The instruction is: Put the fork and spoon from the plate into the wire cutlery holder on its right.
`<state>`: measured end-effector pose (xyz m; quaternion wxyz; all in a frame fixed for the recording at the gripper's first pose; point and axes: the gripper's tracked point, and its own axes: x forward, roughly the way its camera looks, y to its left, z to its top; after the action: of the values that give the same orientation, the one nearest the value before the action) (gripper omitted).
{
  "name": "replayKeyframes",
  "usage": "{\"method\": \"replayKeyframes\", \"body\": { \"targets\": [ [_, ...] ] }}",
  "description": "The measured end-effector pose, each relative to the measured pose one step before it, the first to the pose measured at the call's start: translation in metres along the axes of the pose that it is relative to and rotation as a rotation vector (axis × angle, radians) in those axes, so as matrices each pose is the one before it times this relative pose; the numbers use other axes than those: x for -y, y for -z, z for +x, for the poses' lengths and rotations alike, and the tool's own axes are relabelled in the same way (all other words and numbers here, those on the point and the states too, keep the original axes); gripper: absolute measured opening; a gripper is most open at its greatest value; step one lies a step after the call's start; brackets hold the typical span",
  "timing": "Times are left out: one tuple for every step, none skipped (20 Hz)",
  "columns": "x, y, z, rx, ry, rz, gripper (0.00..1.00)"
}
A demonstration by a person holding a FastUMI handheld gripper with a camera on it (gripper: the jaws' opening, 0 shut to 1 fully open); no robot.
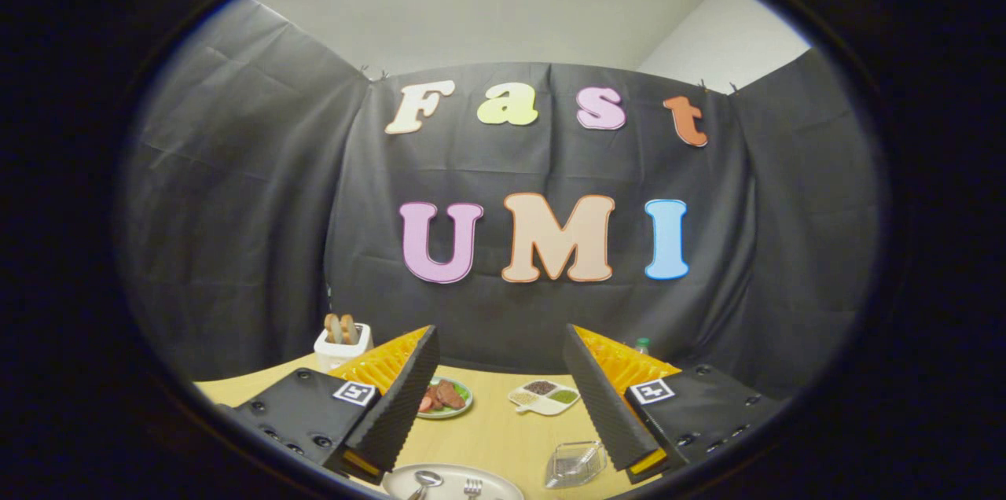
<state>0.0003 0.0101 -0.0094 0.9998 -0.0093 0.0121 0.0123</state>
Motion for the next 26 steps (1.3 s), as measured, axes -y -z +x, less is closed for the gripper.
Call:
{"method": "replayKeyframes", "body": {
  "targets": [
    [0.00021,0.00073,-0.00023,-0.00144,-0.0004,0.00059,1.0],
    [-0.00088,-0.00068,-0.00123,0.00201,-0.00089,0.00114,1.0],
    [-0.00047,-0.00017,0.00027,0.00164,0.00026,-0.0009,1.0],
    [-0.00095,-0.00003,-0.0002,0.00112,-0.00177,-0.00192,1.0],
    [-0.00097,0.00125,0.00034,0.00006,-0.00091,-0.00229,1.0],
    [-0.00116,-0.00016,0.00007,-0.00193,-0.0014,-0.00266,1.0],
    [-0.0005,0.00307,0.00039,-0.00413,-0.00006,0.00001,1.0],
    [-0.00186,0.00138,0.00067,-0.0053,-0.00249,0.0039,1.0],
    [-0.00221,0.00253,0.00131,-0.00652,-0.00438,0.00369,1.0],
    [-0.00171,0.00189,0.00011,-0.00811,-0.00295,0.00024,1.0],
    [-0.00089,0.00293,0.00099,-0.00961,-0.00572,-0.00292,1.0],
    [-0.00239,0.00353,0.00184,-0.01278,-0.00593,-0.00548,1.0],
    [-0.00131,0.00471,0.00106,-0.01526,-0.00618,-0.00623,1.0],
    [-0.00196,0.0039,0.00079,-0.01363,-0.00651,-0.00432,1.0],
    [-0.00131,0.00445,0.00123,-0.01351,-0.00559,-0.00261,1.0],
    [-0.0021,0.00417,0.0013,-0.01408,-0.00635,-0.00126,1.0],
    [-0.00168,0.00454,0.00127,-0.01301,-0.00517,-0.00002,1.0],
    [-0.00115,0.00494,0.001,-0.01143,-0.00413,0.00137,1.0],
    [-0.00029,0.00632,0.00109,-0.01345,-0.00309,0.00389,1.0],
    [0.00028,0.00606,0.00121,-0.01376,-0.0007,0.0026,1.0],
    [0.00148,0.00775,0.00165,-0.01857,-0.00147,0.00397,1.0],
    [0.00098,0.00894,0.00209,-0.01981,-0.00052,0.00498,1.0],
    [0.00007,0.00802,0.00119,-0.01909,-0.00172,0.00587,1.0],
    [0.00004,0.00677,0.00101,-0.01815,-0.0024,0.00651,1.0],
    [0.00036,0.00669,0.00189,-0.01703,-0.00271,0.00539,1.0],
    [0.00019,0.00578,0.00169,-0.01721,-0.00137,0.00473,1.0]
  ]
}}
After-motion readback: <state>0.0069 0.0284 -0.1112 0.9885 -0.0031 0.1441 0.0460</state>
